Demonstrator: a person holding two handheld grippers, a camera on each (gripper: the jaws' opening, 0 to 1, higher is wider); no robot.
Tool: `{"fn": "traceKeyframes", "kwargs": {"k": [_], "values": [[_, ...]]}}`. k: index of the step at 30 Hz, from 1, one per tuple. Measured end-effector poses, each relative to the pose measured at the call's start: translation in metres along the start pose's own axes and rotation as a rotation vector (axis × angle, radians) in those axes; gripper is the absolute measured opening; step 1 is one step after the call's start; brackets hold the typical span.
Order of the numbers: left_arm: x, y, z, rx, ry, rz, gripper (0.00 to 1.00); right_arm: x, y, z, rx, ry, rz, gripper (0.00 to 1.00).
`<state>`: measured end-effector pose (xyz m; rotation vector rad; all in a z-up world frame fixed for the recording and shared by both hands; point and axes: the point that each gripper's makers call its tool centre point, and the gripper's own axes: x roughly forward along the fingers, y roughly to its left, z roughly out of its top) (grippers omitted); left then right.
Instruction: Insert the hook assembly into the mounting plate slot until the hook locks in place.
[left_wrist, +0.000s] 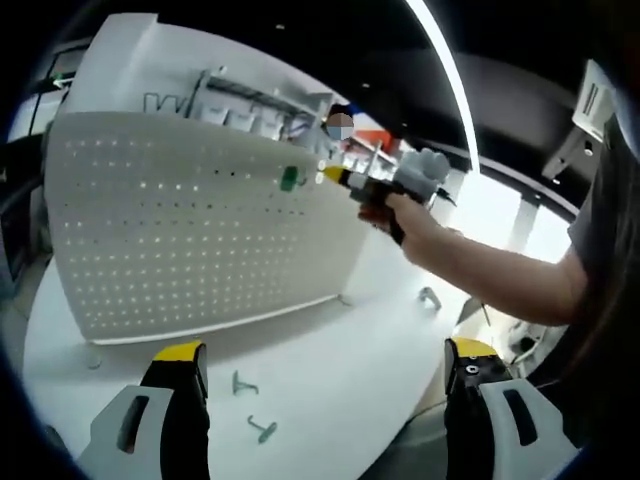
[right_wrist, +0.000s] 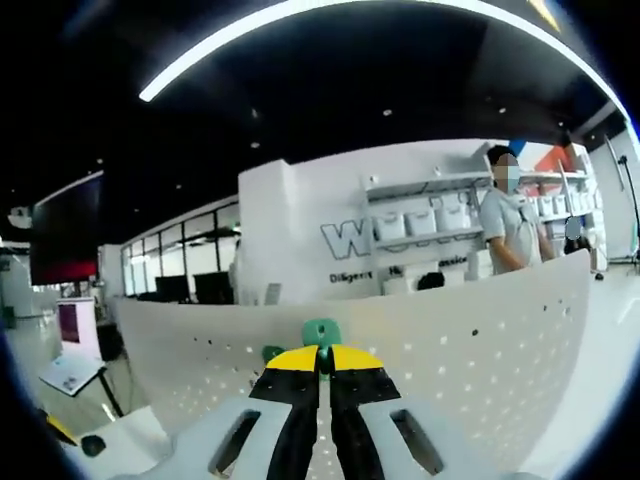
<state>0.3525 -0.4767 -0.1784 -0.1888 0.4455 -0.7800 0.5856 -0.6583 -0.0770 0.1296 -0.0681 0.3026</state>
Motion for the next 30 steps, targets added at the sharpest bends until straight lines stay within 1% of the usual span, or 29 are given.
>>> {"fn": "traceKeyframes", "kwargs": {"k": [1, 2, 3, 5, 8, 9, 11, 13, 14, 16, 17, 19, 22, 24, 30], "values": [[0.000, 0.000, 0.000, 0.000, 0.000, -0.001, 1.00, 0.000, 0.000, 0.001, 0.004, -0.018, -0.003, 0.01], [0.000, 0.001, 0.000, -0.002, -0.001, -0.002, 1.00, 0.000, 0.000, 0.001, 0.004, -0.017, -0.004, 0.01], [0.000, 0.001, 0.001, -0.003, -0.004, -0.002, 1.00, 0.001, -0.001, 0.001, -0.017, -0.027, -0.013, 0.01], [0.001, 0.001, 0.000, -0.008, -0.006, -0.005, 1.00, 0.002, -0.004, -0.002, -0.032, -0.030, -0.027, 0.01], [0.002, 0.000, 0.000, -0.013, -0.009, -0.008, 1.00, 0.003, -0.008, -0.008, -0.022, -0.030, -0.047, 0.01], [0.002, 0.000, -0.001, -0.014, -0.009, -0.009, 1.00, 0.004, -0.009, -0.009, -0.016, -0.030, -0.054, 0.00], [0.002, -0.001, -0.001, -0.017, -0.008, -0.010, 1.00, 0.003, -0.013, -0.005, 0.053, -0.064, -0.082, 0.00], [0.001, 0.001, -0.003, -0.019, -0.005, -0.006, 1.00, 0.003, -0.013, -0.001, -0.016, -0.079, -0.089, 0.00], [0.001, 0.003, -0.004, -0.023, -0.003, 0.000, 1.00, 0.004, -0.011, -0.003, -0.026, -0.072, -0.089, 0.00], [-0.002, 0.008, -0.003, -0.039, -0.013, 0.009, 1.00, 0.006, -0.009, -0.005, -0.005, -0.070, -0.076, 0.00], [-0.003, 0.009, -0.002, -0.044, -0.016, 0.011, 1.00, 0.007, -0.008, -0.007, -0.018, -0.067, -0.076, 0.00], [-0.005, 0.012, -0.001, -0.044, -0.020, 0.022, 1.00, 0.007, -0.006, -0.008, -0.034, -0.062, -0.078, 0.00], [-0.006, 0.015, -0.001, -0.044, -0.019, 0.031, 1.00, 0.006, -0.005, -0.009, -0.023, -0.062, -0.082, 0.00], [-0.006, 0.015, -0.001, -0.047, -0.021, 0.031, 1.00, 0.006, -0.005, -0.011, -0.036, -0.057, -0.089, 0.00], [-0.004, 0.012, -0.003, -0.052, -0.016, 0.022, 1.00, 0.005, -0.006, -0.014, -0.027, -0.053, -0.093, 0.01]]}}
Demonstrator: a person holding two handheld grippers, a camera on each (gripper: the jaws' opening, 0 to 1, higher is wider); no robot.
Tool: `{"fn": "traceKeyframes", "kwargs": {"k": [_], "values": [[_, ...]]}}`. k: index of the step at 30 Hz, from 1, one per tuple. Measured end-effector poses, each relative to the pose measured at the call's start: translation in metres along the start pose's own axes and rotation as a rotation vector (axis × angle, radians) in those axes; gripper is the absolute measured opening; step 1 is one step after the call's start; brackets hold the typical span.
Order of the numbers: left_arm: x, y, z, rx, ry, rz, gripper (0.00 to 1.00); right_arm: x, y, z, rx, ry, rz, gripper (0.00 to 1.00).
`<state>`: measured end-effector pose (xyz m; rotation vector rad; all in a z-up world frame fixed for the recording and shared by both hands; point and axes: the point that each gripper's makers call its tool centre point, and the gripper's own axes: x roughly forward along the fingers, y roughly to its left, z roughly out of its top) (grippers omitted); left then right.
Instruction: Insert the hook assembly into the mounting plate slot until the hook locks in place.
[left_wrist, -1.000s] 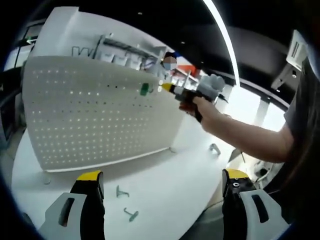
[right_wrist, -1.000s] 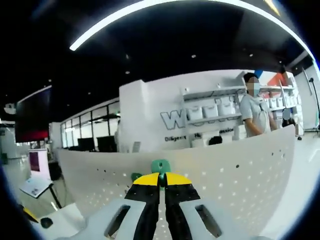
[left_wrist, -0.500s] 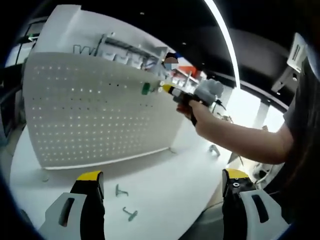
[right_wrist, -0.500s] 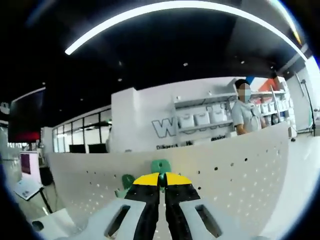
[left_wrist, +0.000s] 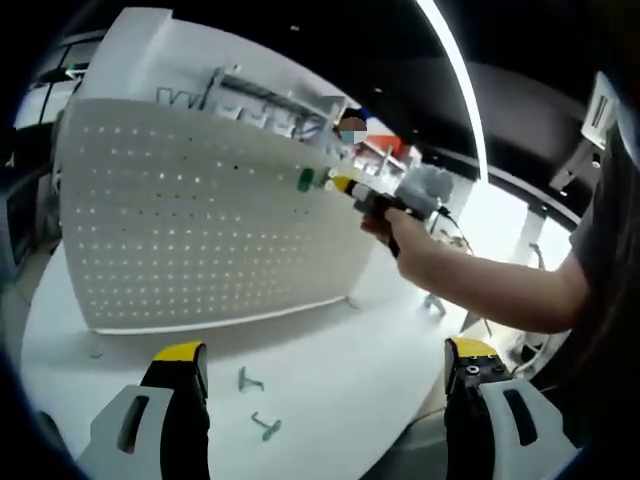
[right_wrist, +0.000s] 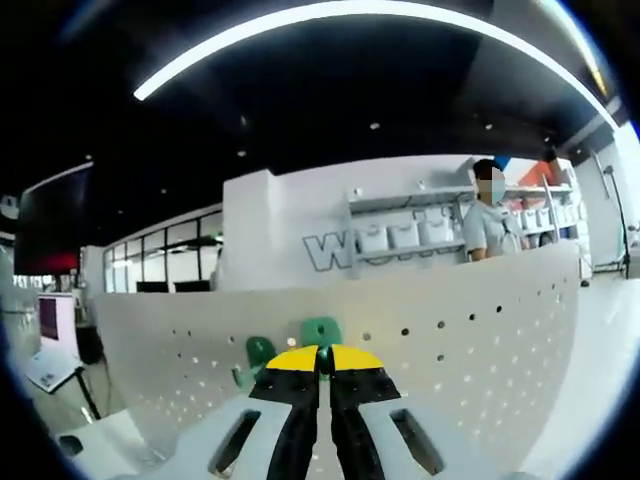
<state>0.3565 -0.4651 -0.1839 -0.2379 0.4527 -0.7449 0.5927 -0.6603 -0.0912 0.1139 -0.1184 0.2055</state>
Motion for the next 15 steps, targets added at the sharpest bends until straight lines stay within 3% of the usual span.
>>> {"fn": "traceKeyframes", "kwargs": {"k": [6, 15], "values": [[0.0011, -0.0010, -0.0006, -0.005, 0.001, -0.004, 1.00, -0.0011, -0.0048, 0.0011, 0.027, -0.012, -0.016, 0.01], [0.0014, -0.0022, 0.0000, -0.013, -0.003, -0.005, 1.00, 0.0003, -0.0034, -0.0073, 0.014, 0.020, -0.020, 0.00]]}}
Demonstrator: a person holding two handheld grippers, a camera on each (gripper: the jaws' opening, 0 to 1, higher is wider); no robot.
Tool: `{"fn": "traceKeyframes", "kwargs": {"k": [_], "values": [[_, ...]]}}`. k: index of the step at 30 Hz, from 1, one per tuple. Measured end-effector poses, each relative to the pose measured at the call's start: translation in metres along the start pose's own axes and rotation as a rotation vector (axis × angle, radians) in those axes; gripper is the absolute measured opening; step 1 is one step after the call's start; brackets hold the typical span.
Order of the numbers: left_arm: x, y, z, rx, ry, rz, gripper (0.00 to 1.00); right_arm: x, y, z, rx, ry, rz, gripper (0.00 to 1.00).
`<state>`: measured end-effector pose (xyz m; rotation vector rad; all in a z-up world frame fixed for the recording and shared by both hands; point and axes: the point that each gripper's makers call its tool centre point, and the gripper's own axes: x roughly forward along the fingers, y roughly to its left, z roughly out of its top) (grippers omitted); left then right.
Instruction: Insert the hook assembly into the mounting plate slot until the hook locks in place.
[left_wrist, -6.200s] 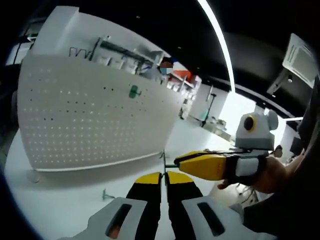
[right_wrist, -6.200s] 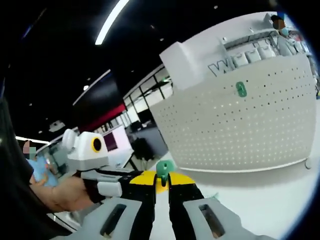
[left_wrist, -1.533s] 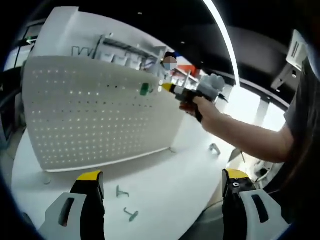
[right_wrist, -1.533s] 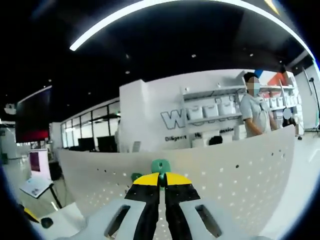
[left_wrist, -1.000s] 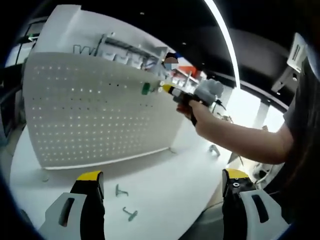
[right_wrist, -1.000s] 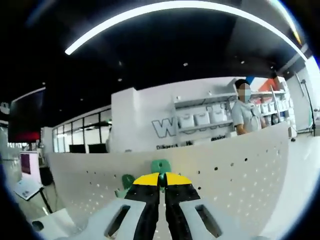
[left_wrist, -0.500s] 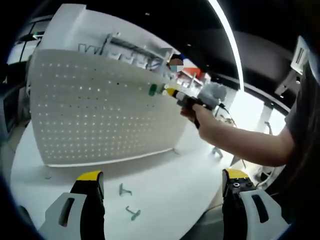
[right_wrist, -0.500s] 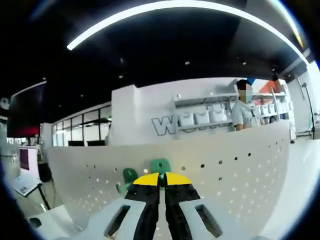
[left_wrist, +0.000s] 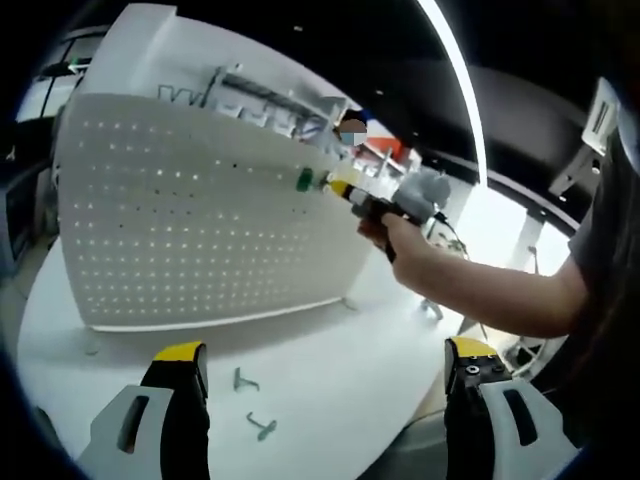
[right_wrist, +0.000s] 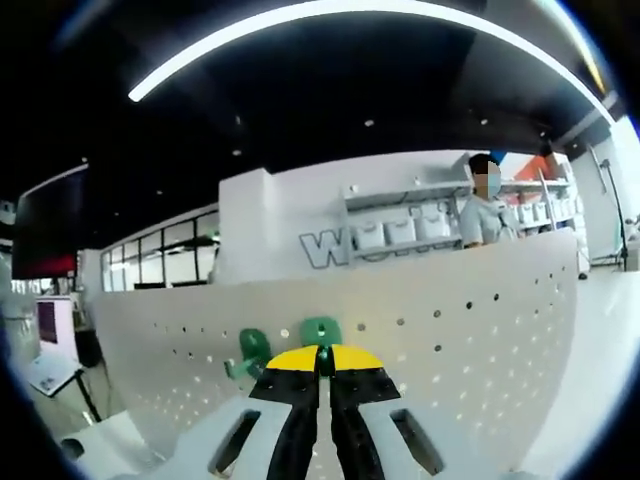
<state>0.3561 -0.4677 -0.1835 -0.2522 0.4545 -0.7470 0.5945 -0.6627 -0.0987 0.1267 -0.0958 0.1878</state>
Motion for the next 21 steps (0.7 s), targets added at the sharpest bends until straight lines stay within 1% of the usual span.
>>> {"fn": "traceKeyframes", "kwargs": {"k": [2, 5, 8, 10, 12, 13, 14, 17, 19, 21], "values": [[-0.0002, -0.0001, -0.0003, -0.001, 0.001, 0.000, 1.00, 0.0009, 0.0014, 0.0015, 0.007, -0.003, 0.001, 0.01], [-0.0004, -0.0002, -0.0010, 0.001, 0.004, 0.002, 1.00, 0.0016, 0.0022, -0.0005, -0.018, 0.012, -0.006, 0.01], [-0.0002, -0.0006, -0.0015, 0.001, 0.004, 0.002, 1.00, 0.0013, 0.0012, -0.0018, -0.014, 0.021, -0.011, 0.01], [-0.0001, -0.0016, -0.0017, 0.002, 0.003, 0.000, 1.00, 0.0019, 0.0023, -0.0020, -0.043, 0.032, -0.012, 0.01], [-0.0002, -0.0024, -0.0027, 0.003, 0.006, -0.001, 1.00, 0.0015, 0.0036, -0.0022, -0.052, 0.040, -0.012, 0.01], [-0.0004, -0.0023, -0.0031, 0.003, 0.006, 0.000, 1.00, 0.0011, 0.0032, -0.0023, -0.053, 0.046, -0.015, 0.01], [-0.0005, -0.0025, -0.0037, 0.001, 0.006, 0.000, 1.00, 0.0003, 0.0027, -0.0041, -0.053, 0.068, -0.018, 0.01], [-0.0005, -0.0028, -0.0048, -0.006, 0.006, -0.002, 1.00, 0.0026, 0.0029, -0.0022, -0.058, 0.091, -0.019, 0.01], [-0.0006, -0.0030, -0.0048, -0.004, 0.005, -0.002, 1.00, 0.0034, 0.0034, -0.0018, -0.107, 0.092, -0.022, 0.01], [-0.0013, -0.0034, -0.0040, -0.005, 0.002, -0.002, 1.00, 0.0041, 0.0040, -0.0074, -0.124, 0.111, -0.027, 0.01]]}}
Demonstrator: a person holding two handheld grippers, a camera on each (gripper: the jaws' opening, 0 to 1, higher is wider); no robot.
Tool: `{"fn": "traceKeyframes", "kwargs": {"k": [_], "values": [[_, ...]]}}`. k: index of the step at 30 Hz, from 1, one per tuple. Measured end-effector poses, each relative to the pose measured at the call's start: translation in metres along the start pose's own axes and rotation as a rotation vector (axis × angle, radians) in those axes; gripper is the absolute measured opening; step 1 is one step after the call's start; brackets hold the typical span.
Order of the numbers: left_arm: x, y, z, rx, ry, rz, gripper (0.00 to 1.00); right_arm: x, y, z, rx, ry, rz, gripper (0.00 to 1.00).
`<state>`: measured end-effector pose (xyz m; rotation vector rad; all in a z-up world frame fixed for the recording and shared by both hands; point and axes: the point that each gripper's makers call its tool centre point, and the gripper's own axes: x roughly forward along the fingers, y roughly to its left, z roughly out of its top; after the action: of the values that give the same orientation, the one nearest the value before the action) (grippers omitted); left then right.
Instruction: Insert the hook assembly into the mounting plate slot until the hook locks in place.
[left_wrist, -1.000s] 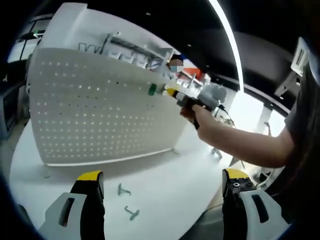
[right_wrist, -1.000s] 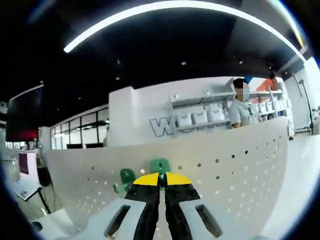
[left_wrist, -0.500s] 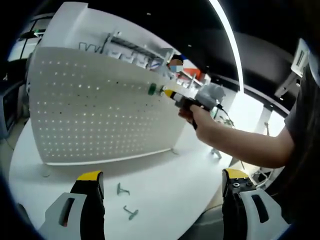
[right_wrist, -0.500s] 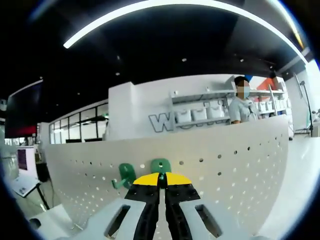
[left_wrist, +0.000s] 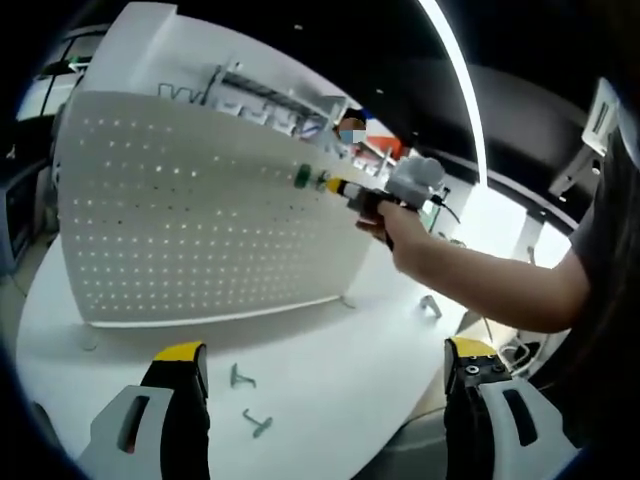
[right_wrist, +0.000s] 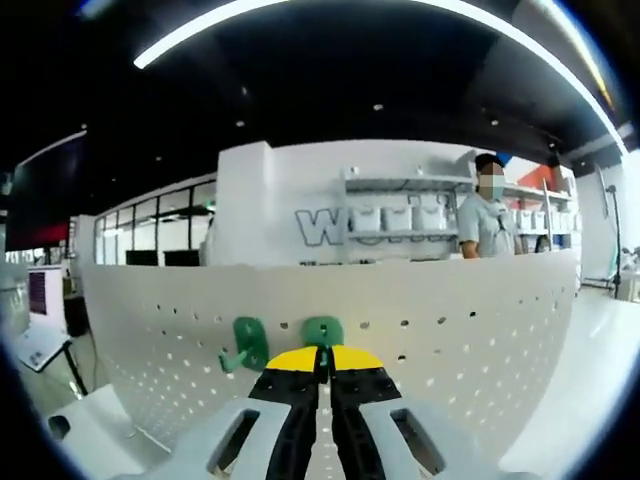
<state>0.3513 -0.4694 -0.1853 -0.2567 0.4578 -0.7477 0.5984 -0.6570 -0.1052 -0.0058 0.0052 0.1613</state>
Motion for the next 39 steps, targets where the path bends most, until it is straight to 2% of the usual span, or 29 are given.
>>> {"fn": "traceKeyframes", "kwargs": {"k": [3, 10, 15, 18, 24, 28, 32, 35, 39], "values": [[-0.002, 0.000, 0.000, -0.001, -0.004, 0.003, 1.00, 0.000, 0.000, -0.001, 0.043, -0.006, -0.002, 0.02], [-0.005, 0.002, -0.001, 0.001, -0.001, 0.009, 1.00, 0.001, 0.001, 0.001, 0.060, -0.007, 0.006, 0.09], [-0.004, 0.000, -0.002, 0.003, 0.001, 0.005, 1.00, -0.004, -0.001, 0.011, 0.088, -0.024, 0.012, 0.17], [-0.003, -0.001, -0.002, 0.011, 0.007, 0.002, 1.00, -0.005, -0.001, 0.025, 0.106, -0.055, 0.020, 0.22], [-0.007, -0.004, -0.003, 0.034, 0.009, 0.010, 1.00, -0.016, 0.003, 0.045, 0.057, -0.090, 0.055, 0.23], [-0.010, -0.005, -0.006, 0.031, 0.010, 0.014, 1.00, -0.029, 0.003, 0.046, 0.058, -0.083, 0.075, 0.24], [-0.013, -0.004, -0.011, 0.028, 0.014, 0.024, 1.00, -0.044, 0.007, 0.040, 0.067, -0.077, 0.091, 0.25], [-0.014, -0.003, -0.013, 0.023, 0.014, 0.032, 1.00, -0.055, 0.013, 0.023, 0.072, -0.035, 0.110, 0.25], [-0.016, -0.010, -0.011, 0.058, 0.012, 0.027, 1.00, -0.072, 0.019, 0.001, 0.096, 0.002, 0.116, 0.27]]}}
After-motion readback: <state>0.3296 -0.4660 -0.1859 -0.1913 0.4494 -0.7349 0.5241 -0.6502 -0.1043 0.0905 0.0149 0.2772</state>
